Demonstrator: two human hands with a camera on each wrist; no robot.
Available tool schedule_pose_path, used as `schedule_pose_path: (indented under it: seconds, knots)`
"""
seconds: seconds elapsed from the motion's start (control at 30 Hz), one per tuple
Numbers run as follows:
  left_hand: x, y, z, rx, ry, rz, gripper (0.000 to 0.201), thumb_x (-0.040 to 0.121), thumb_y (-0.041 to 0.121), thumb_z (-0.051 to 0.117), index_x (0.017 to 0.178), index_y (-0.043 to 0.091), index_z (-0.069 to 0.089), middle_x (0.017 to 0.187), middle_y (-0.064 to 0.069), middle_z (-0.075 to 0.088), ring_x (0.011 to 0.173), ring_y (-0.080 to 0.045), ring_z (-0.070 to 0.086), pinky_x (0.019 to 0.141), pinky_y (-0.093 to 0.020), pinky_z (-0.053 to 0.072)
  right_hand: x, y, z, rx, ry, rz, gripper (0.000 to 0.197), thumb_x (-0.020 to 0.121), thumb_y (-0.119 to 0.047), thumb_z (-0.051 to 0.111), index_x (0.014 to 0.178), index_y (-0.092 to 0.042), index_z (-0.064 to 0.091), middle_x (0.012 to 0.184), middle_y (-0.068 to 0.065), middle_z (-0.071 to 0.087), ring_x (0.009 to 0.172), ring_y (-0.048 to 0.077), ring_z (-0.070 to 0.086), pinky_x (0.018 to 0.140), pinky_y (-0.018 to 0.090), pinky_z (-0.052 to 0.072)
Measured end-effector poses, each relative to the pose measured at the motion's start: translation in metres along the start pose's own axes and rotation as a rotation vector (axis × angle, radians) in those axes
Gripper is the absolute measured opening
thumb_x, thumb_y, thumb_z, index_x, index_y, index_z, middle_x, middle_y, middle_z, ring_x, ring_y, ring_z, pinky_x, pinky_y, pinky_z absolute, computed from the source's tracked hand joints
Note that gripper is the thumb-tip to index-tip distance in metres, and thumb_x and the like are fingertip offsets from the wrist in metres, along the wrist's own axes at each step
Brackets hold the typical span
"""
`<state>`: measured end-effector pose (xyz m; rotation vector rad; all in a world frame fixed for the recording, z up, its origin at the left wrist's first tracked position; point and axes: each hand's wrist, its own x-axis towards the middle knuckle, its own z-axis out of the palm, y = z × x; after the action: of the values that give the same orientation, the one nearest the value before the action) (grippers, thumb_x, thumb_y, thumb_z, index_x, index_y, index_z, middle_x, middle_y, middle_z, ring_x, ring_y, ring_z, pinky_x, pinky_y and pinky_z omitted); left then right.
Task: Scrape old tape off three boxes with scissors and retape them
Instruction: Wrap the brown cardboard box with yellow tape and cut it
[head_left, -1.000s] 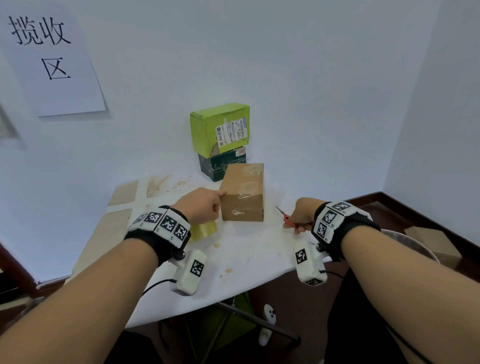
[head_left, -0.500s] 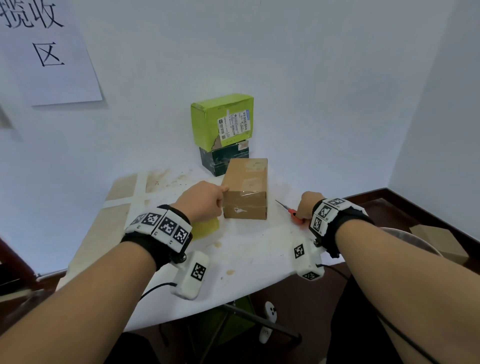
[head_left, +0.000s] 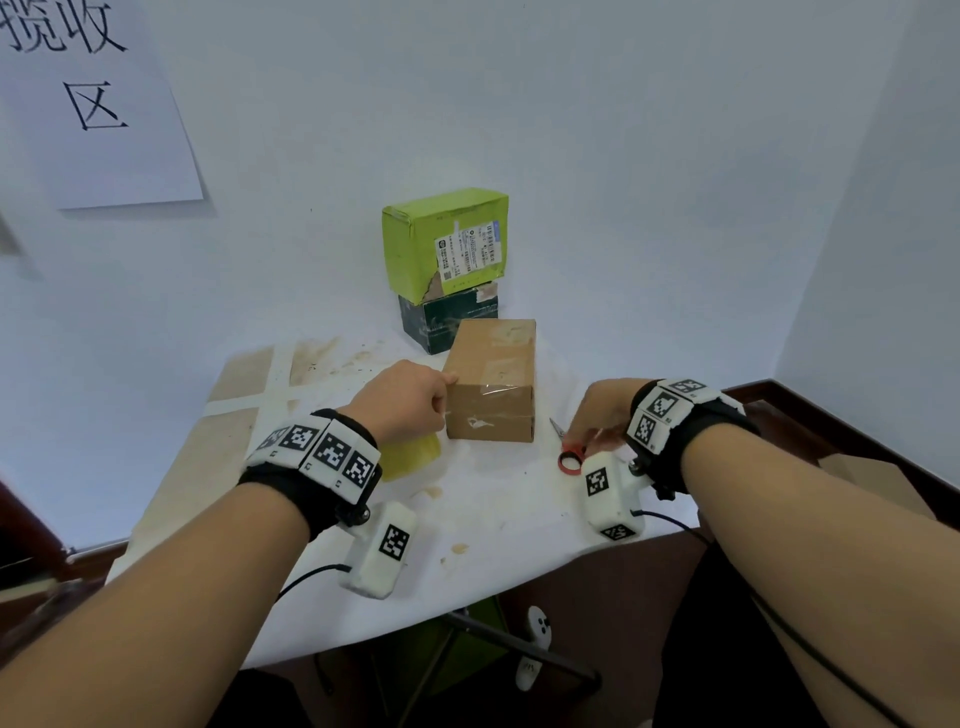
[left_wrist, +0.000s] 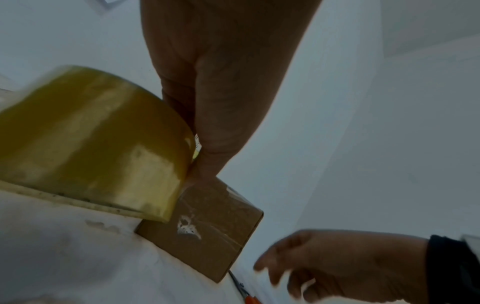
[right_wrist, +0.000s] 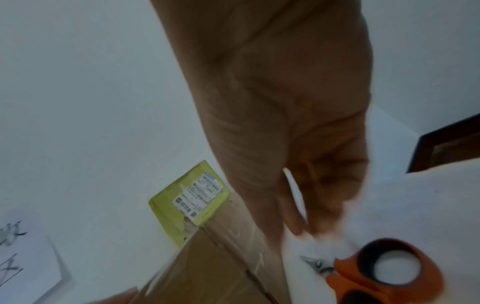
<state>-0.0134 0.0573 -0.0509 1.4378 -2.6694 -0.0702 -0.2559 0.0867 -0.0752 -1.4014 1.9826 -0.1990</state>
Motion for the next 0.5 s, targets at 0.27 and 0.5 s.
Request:
schedule_pose_path:
  seconds: [0.27, 0.5]
  knots:
    - [0.0, -0.005, -0.001, -0.001, -0.014, 0.022, 0.011, 0.083, 0.007, 0.056, 0.074, 0.011, 0.059, 0.141, 0.013, 0.051, 0.068, -0.006, 0.043, 0.057, -0.017, 0.032, -0.005, -0.041, 0.007, 0.266, 0.502, -0.53, 0.039, 0.088, -0.039, 0.064, 0.117, -0.013, 0.063, 0.118, -0.001, 0.062, 0.11, 0.013, 0.055, 0.096, 0.025, 0.041]
    - [0.0, -0.01, -0.003, 0.043, -0.028, 0.06, 0.01, 0.085, 0.008, 0.055, 0.078, 0.008, 0.062, 0.142, 0.014, 0.049, 0.066, -0.007, 0.041, 0.06, -0.02, 0.032, 0.007, -0.055, 0.018, -0.042, 0.364, -0.499, 0.067, 0.087, -0.051, 0.059, 0.144, -0.021, 0.039, 0.145, 0.003, 0.045, 0.131, 0.019, 0.044, 0.106, 0.028, 0.033]
